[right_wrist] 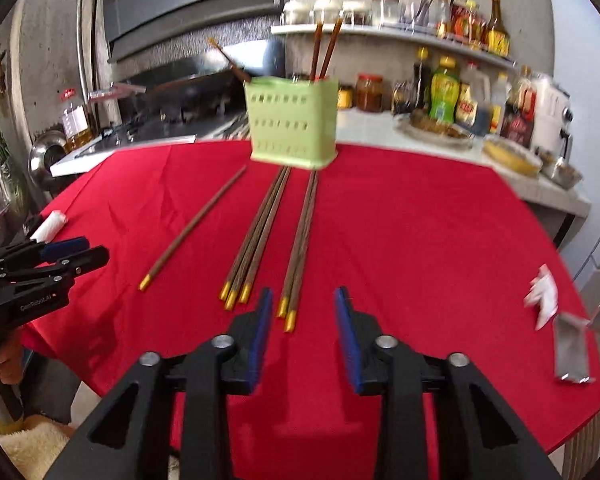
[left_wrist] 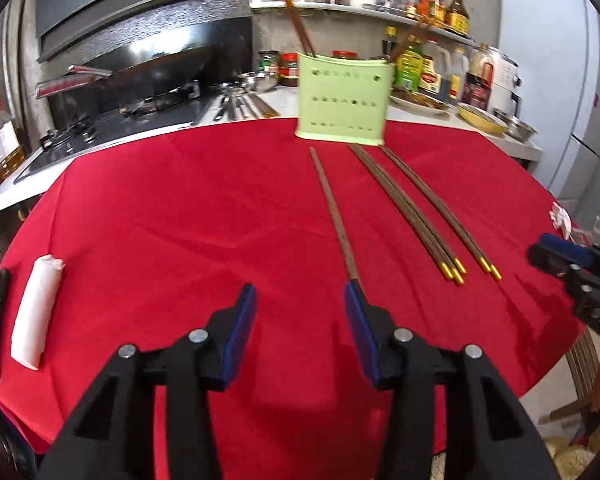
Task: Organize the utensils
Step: 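Bring both open tools back to the remaining chopsticks, then grasp a chopstick with the right tool while the left tool grasps another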
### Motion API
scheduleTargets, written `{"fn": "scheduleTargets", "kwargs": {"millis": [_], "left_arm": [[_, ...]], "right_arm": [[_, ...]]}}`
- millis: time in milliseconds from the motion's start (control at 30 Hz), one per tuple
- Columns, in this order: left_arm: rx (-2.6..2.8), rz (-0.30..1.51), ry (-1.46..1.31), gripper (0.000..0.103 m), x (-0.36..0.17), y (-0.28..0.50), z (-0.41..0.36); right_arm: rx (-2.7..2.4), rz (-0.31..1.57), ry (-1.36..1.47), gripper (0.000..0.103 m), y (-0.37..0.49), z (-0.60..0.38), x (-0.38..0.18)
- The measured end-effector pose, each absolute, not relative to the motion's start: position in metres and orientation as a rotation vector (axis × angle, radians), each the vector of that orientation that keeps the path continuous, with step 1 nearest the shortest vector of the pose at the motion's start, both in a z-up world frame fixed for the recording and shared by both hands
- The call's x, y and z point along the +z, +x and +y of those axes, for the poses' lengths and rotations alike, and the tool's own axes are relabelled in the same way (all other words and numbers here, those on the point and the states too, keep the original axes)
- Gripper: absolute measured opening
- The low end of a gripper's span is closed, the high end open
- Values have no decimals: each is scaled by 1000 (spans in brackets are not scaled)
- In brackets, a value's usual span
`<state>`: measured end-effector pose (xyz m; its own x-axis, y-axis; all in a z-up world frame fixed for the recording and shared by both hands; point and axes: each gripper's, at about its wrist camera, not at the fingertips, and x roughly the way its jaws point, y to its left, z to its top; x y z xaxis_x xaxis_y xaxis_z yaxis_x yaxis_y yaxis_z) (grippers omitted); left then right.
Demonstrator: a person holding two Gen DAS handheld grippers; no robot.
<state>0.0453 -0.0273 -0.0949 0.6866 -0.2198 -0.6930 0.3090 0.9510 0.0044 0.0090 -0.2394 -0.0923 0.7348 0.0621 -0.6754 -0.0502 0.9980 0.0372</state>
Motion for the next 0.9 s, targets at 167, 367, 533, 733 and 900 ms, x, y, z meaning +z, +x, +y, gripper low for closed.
{"fn": "scheduleTargets", "kwargs": {"millis": [167,367,533,733,900], "left_arm": [[-275,763,137,45,-100,48,-29],[-239,777,103,45,-100,58,-18],[-240,800,92,45,-105,61,-16],[-295,805,99,45,-105,59,-30],[-352,809,115,45,-106,59,-47]], "right_arm": [[76,789,30,28,15,-237,-108],[66,822,23,21,26,-237,-118],[65,833,25,14,33,-238,-122],[8,826,38,7,36,-250,-122],[-48,834,80,7,27,-278,-121]]}}
